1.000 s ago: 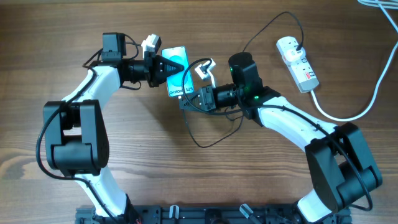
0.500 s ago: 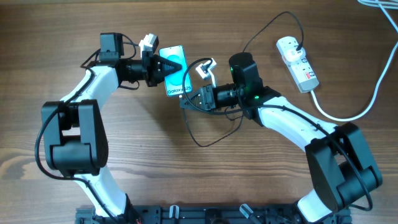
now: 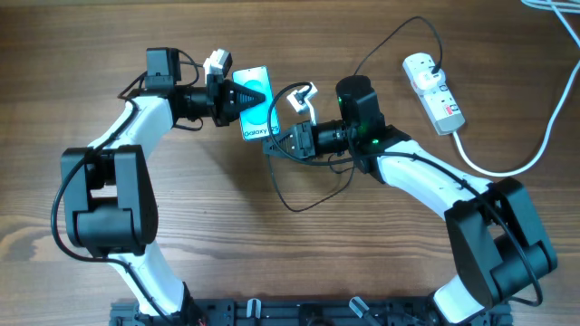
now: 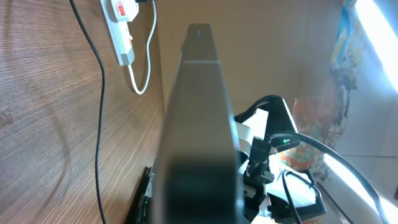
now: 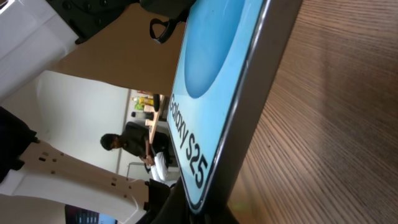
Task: Plug charger to phone and switch on socket
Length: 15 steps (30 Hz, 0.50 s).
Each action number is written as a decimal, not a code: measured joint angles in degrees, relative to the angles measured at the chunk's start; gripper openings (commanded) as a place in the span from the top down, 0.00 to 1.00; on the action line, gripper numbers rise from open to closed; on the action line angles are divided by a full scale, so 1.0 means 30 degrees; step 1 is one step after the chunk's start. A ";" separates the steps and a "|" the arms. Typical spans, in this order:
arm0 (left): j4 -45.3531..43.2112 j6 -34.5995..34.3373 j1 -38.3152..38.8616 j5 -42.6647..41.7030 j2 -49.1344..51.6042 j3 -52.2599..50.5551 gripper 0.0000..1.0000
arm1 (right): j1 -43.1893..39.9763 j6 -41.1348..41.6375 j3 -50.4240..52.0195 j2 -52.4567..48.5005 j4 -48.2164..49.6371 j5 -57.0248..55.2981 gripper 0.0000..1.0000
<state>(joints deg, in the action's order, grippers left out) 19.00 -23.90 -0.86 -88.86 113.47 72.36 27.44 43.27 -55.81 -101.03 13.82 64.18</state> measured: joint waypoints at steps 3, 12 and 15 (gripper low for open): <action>-0.0007 0.0000 0.0000 0.0000 0.0000 0.0000 0.96 | 0.0000 0.0087 0.0000 0.0000 -0.0015 0.0029 0.96; -0.0488 0.0007 0.0000 0.0015 0.0000 0.0000 0.96 | 0.0000 0.0087 0.0000 0.0000 -0.0372 0.0605 0.96; -0.0517 0.0015 0.0000 0.0029 0.0000 0.0000 0.96 | 0.0000 0.0087 0.0000 0.0000 -0.0364 0.0962 0.96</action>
<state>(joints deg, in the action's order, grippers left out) 17.45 -23.86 -0.86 -88.77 113.47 72.36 27.44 43.53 -55.81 -101.03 12.73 67.07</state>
